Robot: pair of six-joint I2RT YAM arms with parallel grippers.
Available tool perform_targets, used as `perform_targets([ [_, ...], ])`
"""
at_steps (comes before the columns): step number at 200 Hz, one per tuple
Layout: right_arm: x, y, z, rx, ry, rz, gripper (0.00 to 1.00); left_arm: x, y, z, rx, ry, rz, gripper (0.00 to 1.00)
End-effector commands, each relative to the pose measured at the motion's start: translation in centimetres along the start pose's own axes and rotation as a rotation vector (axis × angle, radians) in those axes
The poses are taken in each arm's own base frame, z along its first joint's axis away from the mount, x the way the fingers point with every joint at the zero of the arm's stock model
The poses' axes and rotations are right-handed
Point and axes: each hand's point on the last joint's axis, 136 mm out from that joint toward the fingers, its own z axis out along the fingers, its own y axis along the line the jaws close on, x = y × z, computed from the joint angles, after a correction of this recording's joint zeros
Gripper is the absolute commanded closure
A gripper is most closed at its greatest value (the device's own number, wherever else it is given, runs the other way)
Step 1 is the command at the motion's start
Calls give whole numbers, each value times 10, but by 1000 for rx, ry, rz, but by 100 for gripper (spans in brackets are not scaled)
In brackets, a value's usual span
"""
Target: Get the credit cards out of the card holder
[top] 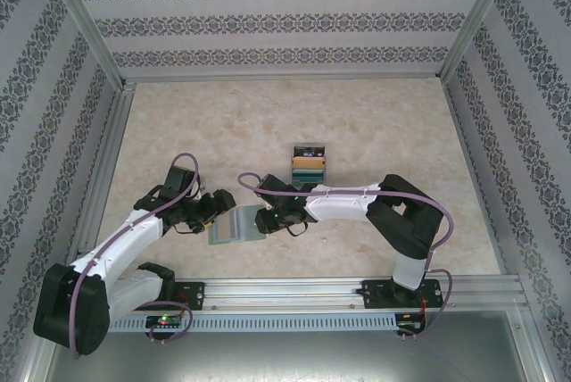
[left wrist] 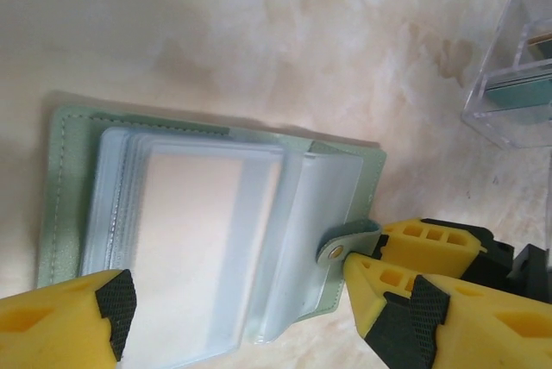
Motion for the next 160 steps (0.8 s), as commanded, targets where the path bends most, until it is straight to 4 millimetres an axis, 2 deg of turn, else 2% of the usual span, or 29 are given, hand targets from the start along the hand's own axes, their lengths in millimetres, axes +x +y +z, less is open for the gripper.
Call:
perform_targets([
  [1,14,8,15,-15,50,-11,69,1,-6,0,17,9,27,17],
  [21,13,9,15,-15,50,-13,69,3,-10,8,48,37,21,17],
  [46,13,9,15,-14,51,-13,69,4,-1,13,10,52,8,17],
  [82,13,9,15,-14,52,-13,68,6,10,16,-45,59,-1,18],
  [160,13,10,16,-17,55,-16,69,11,17,24,-62,91,-9,18],
])
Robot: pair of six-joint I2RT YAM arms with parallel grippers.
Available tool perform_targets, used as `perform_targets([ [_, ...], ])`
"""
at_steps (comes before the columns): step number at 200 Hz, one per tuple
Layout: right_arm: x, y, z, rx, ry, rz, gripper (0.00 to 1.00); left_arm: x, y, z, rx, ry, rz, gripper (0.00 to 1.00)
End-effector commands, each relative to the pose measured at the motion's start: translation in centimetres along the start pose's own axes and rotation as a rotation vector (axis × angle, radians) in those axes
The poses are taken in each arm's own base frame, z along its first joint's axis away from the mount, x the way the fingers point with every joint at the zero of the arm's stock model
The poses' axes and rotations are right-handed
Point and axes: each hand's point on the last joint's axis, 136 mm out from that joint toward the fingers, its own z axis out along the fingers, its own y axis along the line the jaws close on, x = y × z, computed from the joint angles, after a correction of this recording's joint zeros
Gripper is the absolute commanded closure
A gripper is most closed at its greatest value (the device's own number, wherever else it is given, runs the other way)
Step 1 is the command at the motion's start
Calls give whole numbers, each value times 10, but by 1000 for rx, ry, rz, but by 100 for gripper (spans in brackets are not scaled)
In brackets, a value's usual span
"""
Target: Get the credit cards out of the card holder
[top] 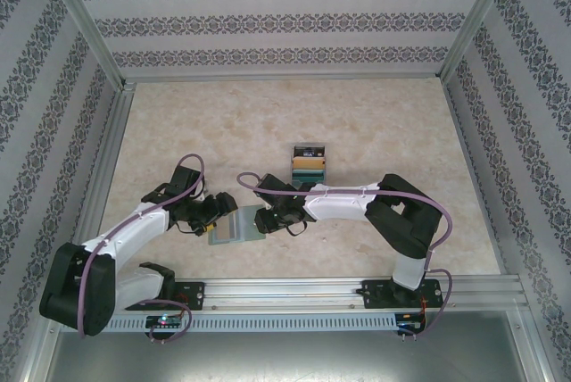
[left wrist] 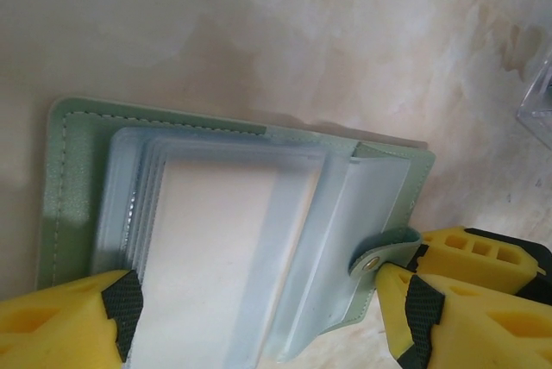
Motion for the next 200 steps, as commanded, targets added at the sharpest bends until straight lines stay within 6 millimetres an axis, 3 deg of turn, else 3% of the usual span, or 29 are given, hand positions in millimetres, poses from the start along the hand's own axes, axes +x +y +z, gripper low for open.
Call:
perform_targets([
  [1,13,10,15,-23,47,-18,69,5,4,5,-13,17,27,18],
  [60,14,9,15,-22,46,-14,69,6,6,4,-16,16,21,18],
  [135,15,9,15,-22,48,-12,69,11,-21,9,138,60,27,17],
  [200,15,10,16,-23,50,-12,69,11,-23,7,151,59,25,15],
])
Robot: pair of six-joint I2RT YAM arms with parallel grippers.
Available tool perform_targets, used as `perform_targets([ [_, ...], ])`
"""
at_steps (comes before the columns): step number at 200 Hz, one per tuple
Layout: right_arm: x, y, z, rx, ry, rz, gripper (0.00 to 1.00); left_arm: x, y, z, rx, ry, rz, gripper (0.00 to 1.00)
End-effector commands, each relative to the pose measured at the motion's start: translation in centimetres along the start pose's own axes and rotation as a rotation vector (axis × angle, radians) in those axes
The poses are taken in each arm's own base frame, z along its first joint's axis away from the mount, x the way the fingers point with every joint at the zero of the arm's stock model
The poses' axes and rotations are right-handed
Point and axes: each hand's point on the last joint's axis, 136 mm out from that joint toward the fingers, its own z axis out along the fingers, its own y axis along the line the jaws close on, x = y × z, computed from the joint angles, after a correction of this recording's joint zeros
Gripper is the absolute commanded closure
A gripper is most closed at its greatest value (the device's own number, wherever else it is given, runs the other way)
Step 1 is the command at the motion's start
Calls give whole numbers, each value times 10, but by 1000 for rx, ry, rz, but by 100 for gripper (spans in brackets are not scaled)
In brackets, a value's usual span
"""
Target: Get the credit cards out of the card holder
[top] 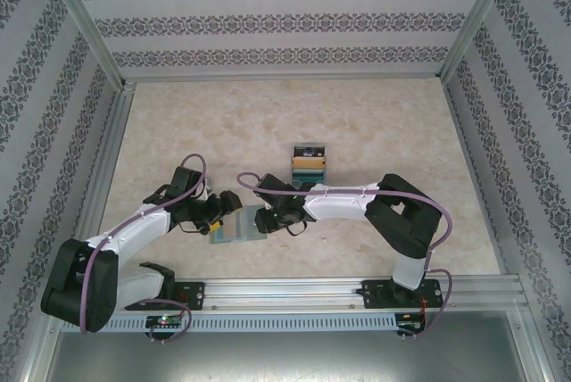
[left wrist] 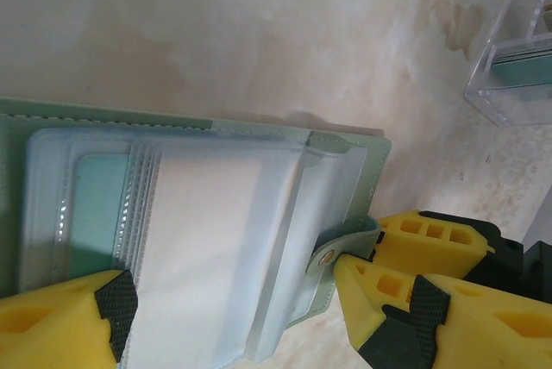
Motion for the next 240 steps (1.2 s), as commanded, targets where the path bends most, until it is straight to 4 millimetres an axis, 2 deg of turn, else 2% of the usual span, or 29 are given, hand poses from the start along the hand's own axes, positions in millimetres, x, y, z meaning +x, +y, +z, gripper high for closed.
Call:
perform_targets([
  [1,15,10,16,-24,49,-13,69,7,-6,1,34,23,7,15],
  [66,17,7,17,-14,52,-6,71,-7,12,-28,-120,-131,24,15],
  [107,18,7,18,-13,56,-6,71,-1,19,-19,-133,-86,6,15],
  [143,18,7,18,-15,55,-5,71,0,10,-10,-78,-47,14,16],
  [206,17,8,18,-16,55,-7,71,-5,2,-24,-56,-116,46,16],
  [240,18,7,18,-15,57,-5,71,-3,2,-20,-48,-96,39,16],
])
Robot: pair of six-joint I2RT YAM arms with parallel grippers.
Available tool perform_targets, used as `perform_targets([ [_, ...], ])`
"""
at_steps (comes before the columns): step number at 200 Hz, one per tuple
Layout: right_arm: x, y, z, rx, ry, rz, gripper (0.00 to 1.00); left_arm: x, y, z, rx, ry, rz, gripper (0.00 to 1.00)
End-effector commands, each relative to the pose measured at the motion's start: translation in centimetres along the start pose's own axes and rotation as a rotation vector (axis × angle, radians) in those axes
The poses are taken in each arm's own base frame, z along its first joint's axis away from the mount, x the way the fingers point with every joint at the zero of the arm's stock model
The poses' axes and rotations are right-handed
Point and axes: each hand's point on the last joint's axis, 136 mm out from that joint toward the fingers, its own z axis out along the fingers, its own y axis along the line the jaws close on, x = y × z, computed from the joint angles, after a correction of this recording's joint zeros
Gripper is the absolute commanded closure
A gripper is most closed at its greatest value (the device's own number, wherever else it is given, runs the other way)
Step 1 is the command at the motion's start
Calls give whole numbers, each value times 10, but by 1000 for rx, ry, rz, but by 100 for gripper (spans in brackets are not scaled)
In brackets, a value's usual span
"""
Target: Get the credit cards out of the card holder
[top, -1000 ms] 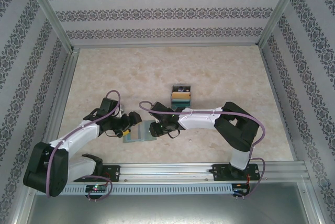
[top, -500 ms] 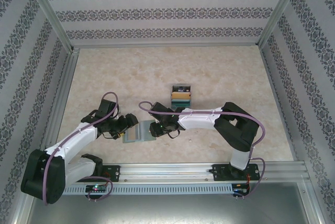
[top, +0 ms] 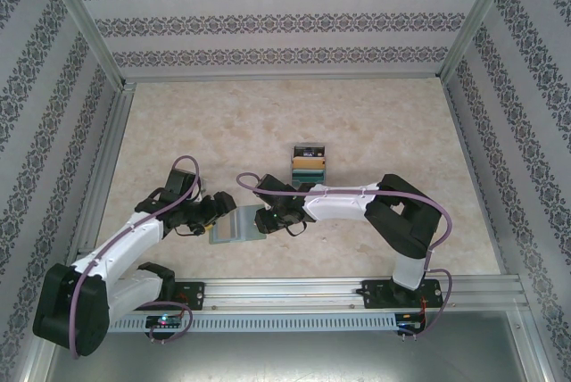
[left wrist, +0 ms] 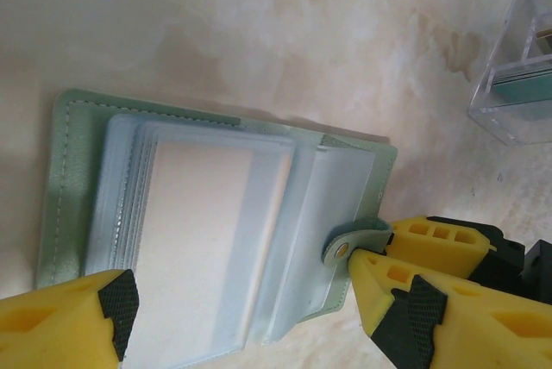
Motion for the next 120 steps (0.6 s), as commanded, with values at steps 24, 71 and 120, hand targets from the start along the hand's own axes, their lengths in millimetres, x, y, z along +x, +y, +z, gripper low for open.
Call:
perform_targets([
  [24,18,8,16,-24,59,-5,71,1,-1,6,3,20,12,16],
  [71,18,9,16,-24,58,-5,71,5,2,13,6,47,2,16],
  [120,19,9,17,-24,61,-7,71,9,10,17,-22,65,-13,17],
])
